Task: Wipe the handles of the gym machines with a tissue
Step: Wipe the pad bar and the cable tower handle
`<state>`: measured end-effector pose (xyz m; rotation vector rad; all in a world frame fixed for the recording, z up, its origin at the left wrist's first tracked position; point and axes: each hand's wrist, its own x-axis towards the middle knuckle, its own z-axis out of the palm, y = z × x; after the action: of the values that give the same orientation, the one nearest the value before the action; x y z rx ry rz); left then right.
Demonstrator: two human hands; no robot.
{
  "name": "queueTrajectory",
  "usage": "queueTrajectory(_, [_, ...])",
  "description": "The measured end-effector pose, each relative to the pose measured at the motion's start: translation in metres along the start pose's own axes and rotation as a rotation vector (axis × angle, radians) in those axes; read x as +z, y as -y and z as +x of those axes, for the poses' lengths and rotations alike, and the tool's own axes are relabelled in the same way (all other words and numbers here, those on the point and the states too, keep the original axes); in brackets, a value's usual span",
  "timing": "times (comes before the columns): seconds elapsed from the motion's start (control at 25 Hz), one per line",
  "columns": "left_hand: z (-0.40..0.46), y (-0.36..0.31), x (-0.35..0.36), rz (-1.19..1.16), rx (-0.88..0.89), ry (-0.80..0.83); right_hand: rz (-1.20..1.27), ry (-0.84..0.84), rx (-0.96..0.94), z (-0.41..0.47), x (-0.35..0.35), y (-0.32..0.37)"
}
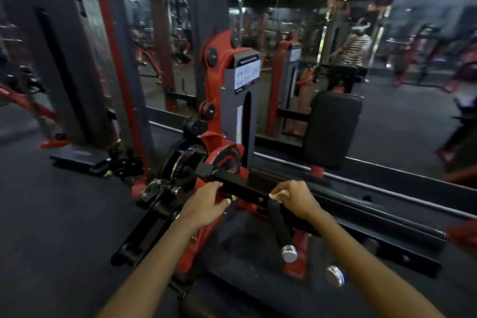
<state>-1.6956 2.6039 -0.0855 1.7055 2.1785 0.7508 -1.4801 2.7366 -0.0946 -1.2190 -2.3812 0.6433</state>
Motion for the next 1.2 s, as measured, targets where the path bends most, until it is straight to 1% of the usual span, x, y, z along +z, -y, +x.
queueTrajectory(0.12, [0.043, 0.006, 0.032, 0.001, 0.123, 0.089, -0.051, -0.07, 0.09, 0.009, 0.011, -0.024])
queueTrajectory(0.2, [0.07, 0.016, 0.056, 0.044, 0.215, 0.178, -0.105, -0.066, 0.137, 0.018, 0.023, -0.026])
queueTrajectory(0.32, [0.114, 0.03, 0.079, 0.163, 0.383, 0.259, -0.183, -0.032, 0.077, 0.032, 0.045, -0.021])
queueTrajectory(0.36, [0.127, 0.033, 0.085, 0.217, 0.446, 0.253, -0.199, -0.035, 0.068, 0.036, 0.05, -0.022])
queueTrajectory(0.44, [0.144, 0.036, 0.095, 0.282, 0.555, 0.167, -0.224, -0.036, 0.091, 0.038, 0.054, -0.023])
queueTrajectory(0.52, [0.149, 0.045, 0.105, 0.307, 0.639, 0.081, -0.222, -0.03, 0.108, 0.031, 0.056, -0.023])
queueTrajectory(0.6, [0.148, 0.061, 0.118, 0.349, 0.725, 0.041, -0.206, -0.013, 0.135, 0.018, 0.053, -0.016])
queueTrajectory(0.68, [0.15, 0.072, 0.122, 0.359, 0.764, 0.045, -0.198, 0.0, 0.141, -0.003, 0.046, -0.008])
queueTrajectory(0.8, [0.156, 0.067, 0.118, 0.34, 0.755, 0.05, -0.178, 0.035, 0.186, -0.044, 0.032, 0.006])
queueTrajectory(0.92, [0.162, 0.062, 0.116, 0.415, 0.789, 0.039, -0.147, 0.083, 0.255, -0.084, 0.02, 0.019])
queueTrajectory(1.0, [0.171, 0.058, 0.114, 0.459, 0.819, 0.043, -0.131, 0.111, 0.273, -0.091, 0.012, 0.023])
queueTrajectory(1.04, [0.176, 0.055, 0.114, 0.476, 0.835, 0.044, -0.123, 0.085, 0.262, -0.085, 0.009, 0.021])
queueTrajectory(1.2, [0.187, 0.052, 0.119, 0.509, 0.908, 0.059, -0.182, -0.161, 0.145, -0.021, 0.024, 0.003])
